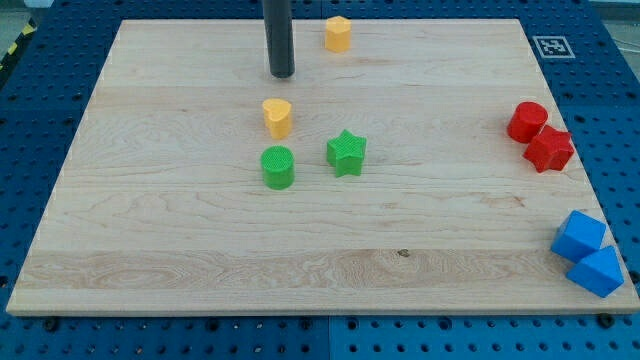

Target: Take the yellow heart towards the yellow hexagon

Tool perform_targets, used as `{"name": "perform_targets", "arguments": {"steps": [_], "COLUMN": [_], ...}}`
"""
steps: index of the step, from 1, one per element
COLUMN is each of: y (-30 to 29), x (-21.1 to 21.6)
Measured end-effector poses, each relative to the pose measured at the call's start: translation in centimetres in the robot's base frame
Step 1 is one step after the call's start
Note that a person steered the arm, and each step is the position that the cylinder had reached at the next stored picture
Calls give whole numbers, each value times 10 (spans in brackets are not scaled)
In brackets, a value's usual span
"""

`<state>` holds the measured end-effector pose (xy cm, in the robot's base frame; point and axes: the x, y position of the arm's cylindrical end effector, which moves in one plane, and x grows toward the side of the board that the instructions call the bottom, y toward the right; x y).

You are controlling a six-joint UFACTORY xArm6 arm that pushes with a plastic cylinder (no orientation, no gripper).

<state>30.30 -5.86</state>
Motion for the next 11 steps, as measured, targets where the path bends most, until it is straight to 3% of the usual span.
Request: {"name": "perform_targets", "arguments": {"steps": [2, 8, 11], "y": [-30, -32, 30], "x": [10, 102, 106]}}
